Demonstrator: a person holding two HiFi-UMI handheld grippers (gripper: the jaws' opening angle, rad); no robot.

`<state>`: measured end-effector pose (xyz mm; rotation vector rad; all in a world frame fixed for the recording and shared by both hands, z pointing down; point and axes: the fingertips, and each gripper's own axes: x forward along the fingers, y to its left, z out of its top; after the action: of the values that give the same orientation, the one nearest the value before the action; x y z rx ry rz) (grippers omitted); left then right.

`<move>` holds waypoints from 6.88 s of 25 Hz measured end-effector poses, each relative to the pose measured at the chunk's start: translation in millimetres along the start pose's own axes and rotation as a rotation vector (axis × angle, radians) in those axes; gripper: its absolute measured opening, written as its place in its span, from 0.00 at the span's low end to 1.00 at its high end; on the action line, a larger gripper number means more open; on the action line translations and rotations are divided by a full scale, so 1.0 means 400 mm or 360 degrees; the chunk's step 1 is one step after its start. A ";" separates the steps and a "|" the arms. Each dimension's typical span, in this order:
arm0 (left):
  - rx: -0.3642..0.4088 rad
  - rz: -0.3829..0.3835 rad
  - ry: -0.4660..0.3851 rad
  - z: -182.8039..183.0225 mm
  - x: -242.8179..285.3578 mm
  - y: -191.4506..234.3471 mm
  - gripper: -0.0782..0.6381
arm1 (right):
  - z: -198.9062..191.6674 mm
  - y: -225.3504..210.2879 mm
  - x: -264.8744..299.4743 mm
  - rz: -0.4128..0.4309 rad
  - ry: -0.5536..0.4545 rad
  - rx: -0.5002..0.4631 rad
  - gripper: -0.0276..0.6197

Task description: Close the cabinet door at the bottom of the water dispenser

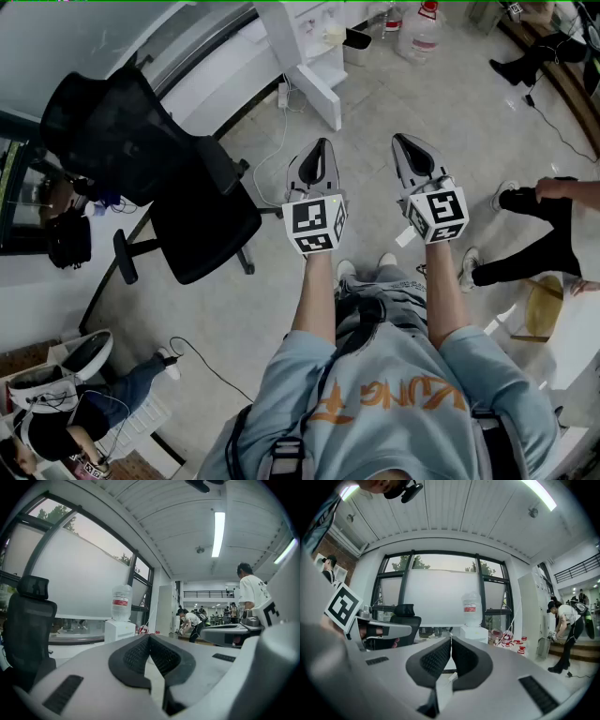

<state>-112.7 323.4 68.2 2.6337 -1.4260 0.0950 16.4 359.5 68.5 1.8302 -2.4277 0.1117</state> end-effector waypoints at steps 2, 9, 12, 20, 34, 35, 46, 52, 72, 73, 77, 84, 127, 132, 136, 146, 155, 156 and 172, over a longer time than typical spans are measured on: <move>0.0007 0.0006 0.0001 0.010 0.013 -0.017 0.12 | 0.010 -0.019 -0.001 0.0020 -0.0003 -0.0011 0.09; 0.0016 0.0051 0.0011 0.021 0.044 -0.068 0.12 | 0.038 -0.105 -0.007 0.0005 -0.0089 0.0113 0.09; 0.0023 0.0089 0.0012 0.032 0.055 -0.083 0.12 | 0.043 -0.158 -0.012 -0.0007 -0.0099 0.0132 0.09; 0.0021 0.0188 -0.0003 0.057 0.063 -0.129 0.12 | 0.070 -0.271 -0.032 -0.0001 -0.0146 0.0215 0.09; -0.0043 0.0247 -0.0128 0.070 0.144 -0.095 0.12 | 0.070 -0.364 0.035 0.0035 -0.0195 0.0167 0.09; -0.0054 0.0248 -0.0132 0.063 0.165 -0.084 0.12 | 0.062 -0.370 0.051 0.0037 -0.0189 0.0154 0.09; -0.0070 0.0181 -0.0025 0.049 0.430 0.050 0.12 | 0.053 -0.482 0.312 -0.0037 -0.0148 0.0240 0.09; -0.0133 0.0214 0.0128 -0.033 0.539 0.211 0.12 | -0.035 -0.437 0.521 0.0009 -0.0003 0.0307 0.09; -0.0412 0.0238 0.0325 -0.177 0.832 0.549 0.12 | -0.106 -0.415 0.975 0.0005 0.0260 0.0263 0.09; -0.0414 0.0230 0.0336 -0.183 0.844 0.545 0.12 | -0.114 -0.424 0.979 -0.0005 0.0269 0.0273 0.09; -0.0420 0.0222 0.0392 -0.223 0.878 0.524 0.12 | -0.170 -0.452 0.991 -0.0009 0.0317 0.0320 0.09; -0.0409 0.0348 0.0528 -0.370 0.927 0.508 0.12 | -0.378 -0.515 1.041 0.0059 0.0450 0.0423 0.09; -0.0425 0.0331 0.0927 -1.116 0.949 0.461 0.12 | -1.184 -0.339 1.090 0.0451 0.0846 0.0195 0.09; -0.0415 0.0310 0.0950 -1.147 0.957 0.467 0.12 | -1.274 -0.348 1.107 0.0424 0.0896 0.0195 0.09; -0.0419 0.0307 0.0981 -1.175 0.954 0.466 0.12 | -1.361 -0.344 1.116 0.0428 0.1035 0.0173 0.11; -0.0452 0.0315 0.1022 -1.211 0.941 0.455 0.12 | -1.429 -0.330 1.188 0.0441 0.1067 0.0197 0.33; -0.0475 0.0340 0.1028 -1.239 0.958 0.458 0.12 | -1.458 -0.327 1.233 0.0422 0.1055 0.0186 0.35; -0.0478 0.0340 0.1029 -1.240 0.961 0.458 0.12 | -1.459 -0.328 1.236 0.0418 0.1056 0.0180 0.35; -0.0509 0.0364 0.1039 -1.252 1.046 0.426 0.12 | -1.462 -0.407 1.243 0.0442 0.1090 0.0148 0.34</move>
<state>-19.5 -36.2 631.3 1.9134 -1.3469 0.6280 57.8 -90.9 709.9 1.1833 -2.1594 0.7458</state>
